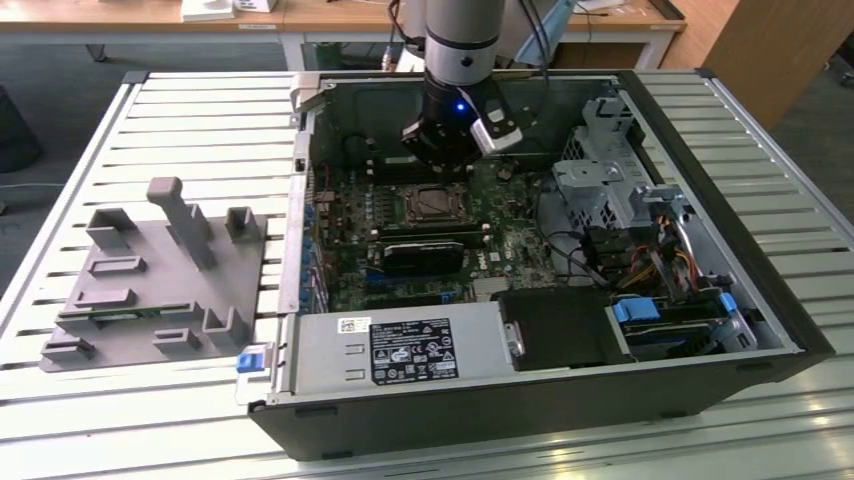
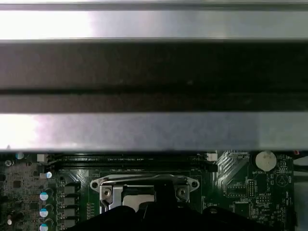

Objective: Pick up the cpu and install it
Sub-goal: 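Install the second cpu locking lever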

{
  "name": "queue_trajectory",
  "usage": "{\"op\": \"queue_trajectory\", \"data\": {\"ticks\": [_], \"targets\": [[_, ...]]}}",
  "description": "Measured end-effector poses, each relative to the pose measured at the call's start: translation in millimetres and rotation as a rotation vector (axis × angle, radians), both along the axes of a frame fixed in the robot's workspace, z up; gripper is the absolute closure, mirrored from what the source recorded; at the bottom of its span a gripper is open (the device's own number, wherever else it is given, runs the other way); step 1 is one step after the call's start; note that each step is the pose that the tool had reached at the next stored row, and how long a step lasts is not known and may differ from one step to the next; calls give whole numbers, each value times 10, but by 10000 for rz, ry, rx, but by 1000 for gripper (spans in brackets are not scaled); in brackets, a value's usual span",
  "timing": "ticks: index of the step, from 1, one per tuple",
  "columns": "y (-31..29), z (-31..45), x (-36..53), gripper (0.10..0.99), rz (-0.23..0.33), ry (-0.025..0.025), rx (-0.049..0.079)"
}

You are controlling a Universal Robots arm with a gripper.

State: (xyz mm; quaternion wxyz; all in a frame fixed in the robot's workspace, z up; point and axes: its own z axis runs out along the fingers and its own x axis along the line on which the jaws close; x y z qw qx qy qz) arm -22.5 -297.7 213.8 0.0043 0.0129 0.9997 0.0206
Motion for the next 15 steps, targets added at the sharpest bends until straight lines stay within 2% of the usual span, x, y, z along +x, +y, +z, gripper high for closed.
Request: {"op": "queue_trajectory", "data": {"ticks": [2,5,6,10,15], "targets": [[-4,36,0,980,0,1,-2],[-4,158,0,980,-1,0,-1],[-5,293,0,980,-1,1,-1],[-51,313,-2,980,0,1,-1],[-208,308,-2,980,0,4,-1]]}}
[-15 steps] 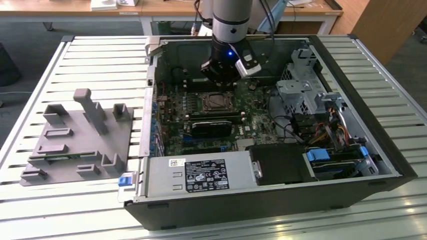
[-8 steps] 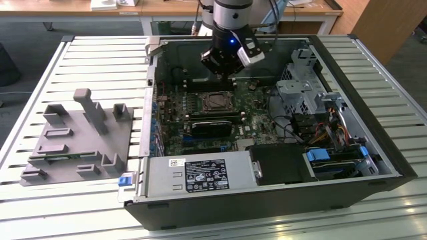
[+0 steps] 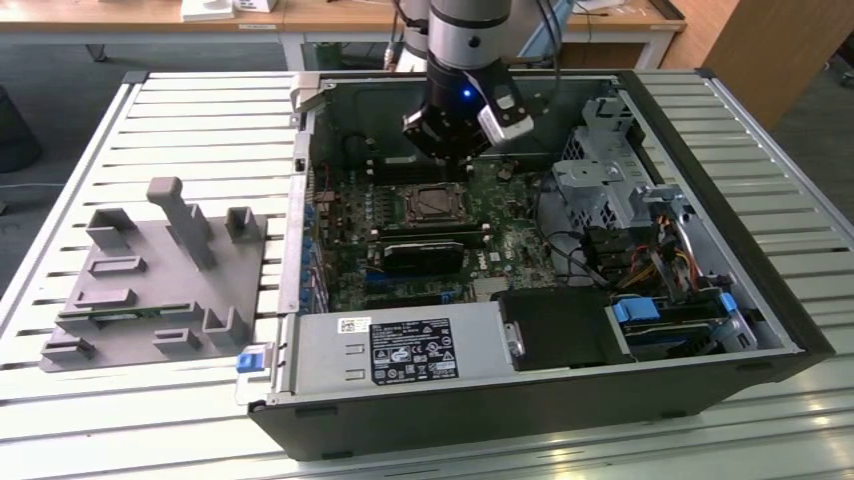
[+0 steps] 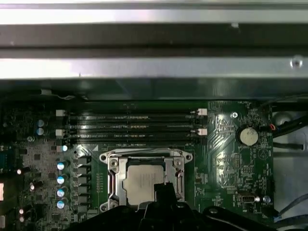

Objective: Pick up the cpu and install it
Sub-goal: 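Install the second cpu locking lever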

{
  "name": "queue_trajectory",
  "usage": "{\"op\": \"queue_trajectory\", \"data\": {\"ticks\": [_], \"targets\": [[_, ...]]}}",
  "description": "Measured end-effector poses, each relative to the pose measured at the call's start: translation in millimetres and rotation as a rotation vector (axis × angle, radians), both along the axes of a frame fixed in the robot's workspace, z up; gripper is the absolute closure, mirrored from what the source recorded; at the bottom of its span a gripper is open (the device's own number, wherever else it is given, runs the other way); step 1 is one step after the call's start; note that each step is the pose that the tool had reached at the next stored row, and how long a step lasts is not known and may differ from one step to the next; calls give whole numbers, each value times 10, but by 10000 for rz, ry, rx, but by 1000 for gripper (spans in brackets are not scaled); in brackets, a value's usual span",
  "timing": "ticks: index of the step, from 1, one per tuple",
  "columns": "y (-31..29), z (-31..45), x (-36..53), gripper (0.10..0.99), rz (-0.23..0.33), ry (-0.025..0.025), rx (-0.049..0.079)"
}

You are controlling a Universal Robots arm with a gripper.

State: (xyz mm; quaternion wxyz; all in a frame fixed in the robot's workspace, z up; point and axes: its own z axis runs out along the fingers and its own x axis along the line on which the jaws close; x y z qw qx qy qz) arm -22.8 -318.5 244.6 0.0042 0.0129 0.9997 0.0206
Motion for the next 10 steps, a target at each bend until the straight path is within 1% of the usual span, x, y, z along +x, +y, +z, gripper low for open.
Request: {"op": "queue_trajectory", "data": {"ticks": [2,3,5,7,10], "targets": [[-78,-4,0,980,0,5,1],[-103,-7,0,980,0,7,3],[-134,-15,0,980,0,14,-1],[-145,-30,0,980,0,25,4],[-162,-53,0,980,0,66,-1]]}}
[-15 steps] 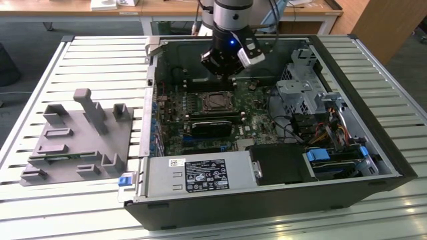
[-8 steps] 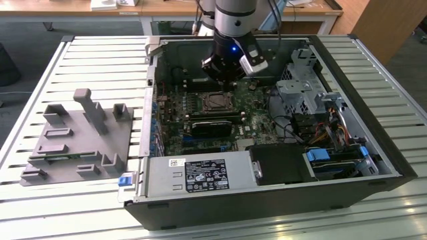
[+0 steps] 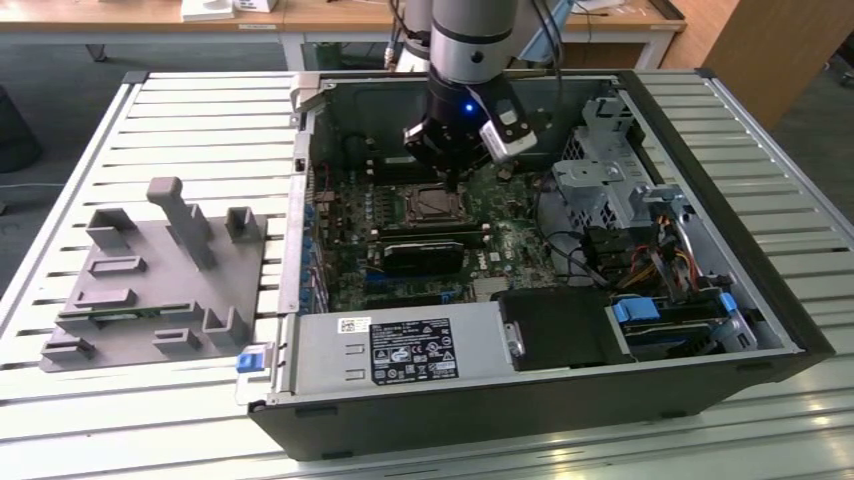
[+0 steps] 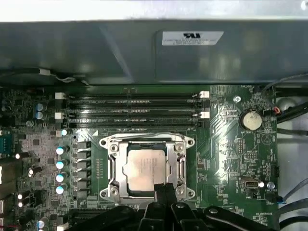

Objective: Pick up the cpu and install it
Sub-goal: 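Install the second cpu locking lever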

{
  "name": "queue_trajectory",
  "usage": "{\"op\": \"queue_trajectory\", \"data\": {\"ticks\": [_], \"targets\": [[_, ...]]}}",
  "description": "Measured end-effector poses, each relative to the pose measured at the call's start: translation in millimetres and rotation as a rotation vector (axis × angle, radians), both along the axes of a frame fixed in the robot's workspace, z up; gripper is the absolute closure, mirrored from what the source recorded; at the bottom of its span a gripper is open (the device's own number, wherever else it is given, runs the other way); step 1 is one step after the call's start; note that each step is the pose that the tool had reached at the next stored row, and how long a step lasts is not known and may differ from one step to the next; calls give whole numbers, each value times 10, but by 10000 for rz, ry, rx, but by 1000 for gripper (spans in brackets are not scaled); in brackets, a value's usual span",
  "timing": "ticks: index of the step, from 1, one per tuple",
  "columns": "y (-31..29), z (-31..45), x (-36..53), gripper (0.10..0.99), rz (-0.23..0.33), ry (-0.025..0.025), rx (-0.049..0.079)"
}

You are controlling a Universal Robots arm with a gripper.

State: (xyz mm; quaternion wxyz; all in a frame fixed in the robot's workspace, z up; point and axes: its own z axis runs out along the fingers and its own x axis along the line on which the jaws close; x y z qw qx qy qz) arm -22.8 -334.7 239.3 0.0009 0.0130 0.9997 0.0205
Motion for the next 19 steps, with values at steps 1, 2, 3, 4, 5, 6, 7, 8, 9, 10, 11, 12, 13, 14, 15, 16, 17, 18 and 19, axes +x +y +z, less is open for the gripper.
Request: {"op": "queue_trajectory", "data": {"ticks": [1,2,3,4,5,6,7,8,9,10,11,12,13,14,15,16,17,18,19], "targets": [[-14,-4,0,980,0,4,-1],[-31,-7,1,980,0,7,0],[-48,-10,0,980,-1,10,1],[-66,-12,0,980,-1,11,1],[-83,-14,0,980,0,12,2],[-100,-16,0,980,0,12,2],[-117,-16,0,980,0,12,1],[-134,-17,0,980,0,12,1],[-150,-18,0,980,-1,11,2],[-165,-19,0,980,0,12,2],[-182,-20,1,980,0,11,2],[-198,-21,0,980,0,12,2],[-211,-22,-2,980,0,12,1],[-221,-23,-10,980,-2,12,1],[-228,-25,-21,980,-2,11,1],[-233,-26,-39,980,-1,11,2],[-237,-27,-59,980,0,11,1],[-240,-28,-79,980,0,11,2],[-244,-29,-95,980,0,11,2]]}}
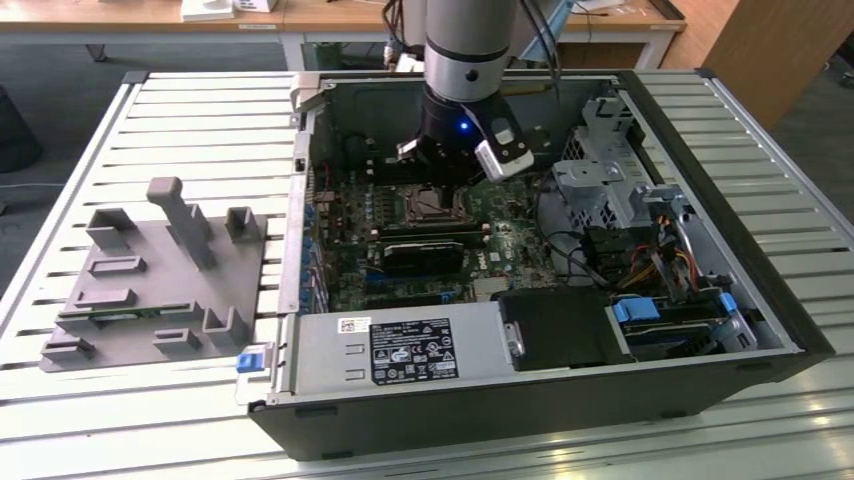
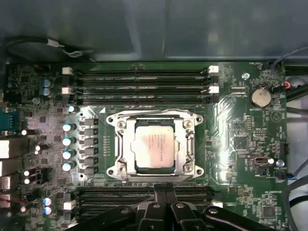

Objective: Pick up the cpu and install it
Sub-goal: 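Install the second cpu locking lever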

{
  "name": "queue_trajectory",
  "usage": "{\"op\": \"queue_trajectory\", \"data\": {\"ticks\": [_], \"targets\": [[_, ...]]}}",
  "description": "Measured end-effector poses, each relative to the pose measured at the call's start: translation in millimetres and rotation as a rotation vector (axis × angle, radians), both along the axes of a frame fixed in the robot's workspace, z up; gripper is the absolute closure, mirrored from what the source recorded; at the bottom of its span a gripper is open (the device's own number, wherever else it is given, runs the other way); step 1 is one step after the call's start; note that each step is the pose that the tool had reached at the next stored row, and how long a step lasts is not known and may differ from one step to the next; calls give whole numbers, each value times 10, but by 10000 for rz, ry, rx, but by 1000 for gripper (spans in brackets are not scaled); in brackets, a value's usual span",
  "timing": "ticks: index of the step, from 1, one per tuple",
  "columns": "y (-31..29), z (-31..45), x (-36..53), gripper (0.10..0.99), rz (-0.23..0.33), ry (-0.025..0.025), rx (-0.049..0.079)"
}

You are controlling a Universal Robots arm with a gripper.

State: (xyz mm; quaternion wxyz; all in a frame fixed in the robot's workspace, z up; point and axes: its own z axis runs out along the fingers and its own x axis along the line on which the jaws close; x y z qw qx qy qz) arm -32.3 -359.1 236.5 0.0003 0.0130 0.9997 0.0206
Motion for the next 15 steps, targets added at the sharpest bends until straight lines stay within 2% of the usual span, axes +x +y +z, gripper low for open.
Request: {"op": "queue_trajectory", "data": {"ticks": [5,11,15], "targets": [[-67,-5,-51,980,0,0,-1],[-73,-37,-209,980,2,1,-1],[-74,-108,-229,980,8,1,-1]]}}
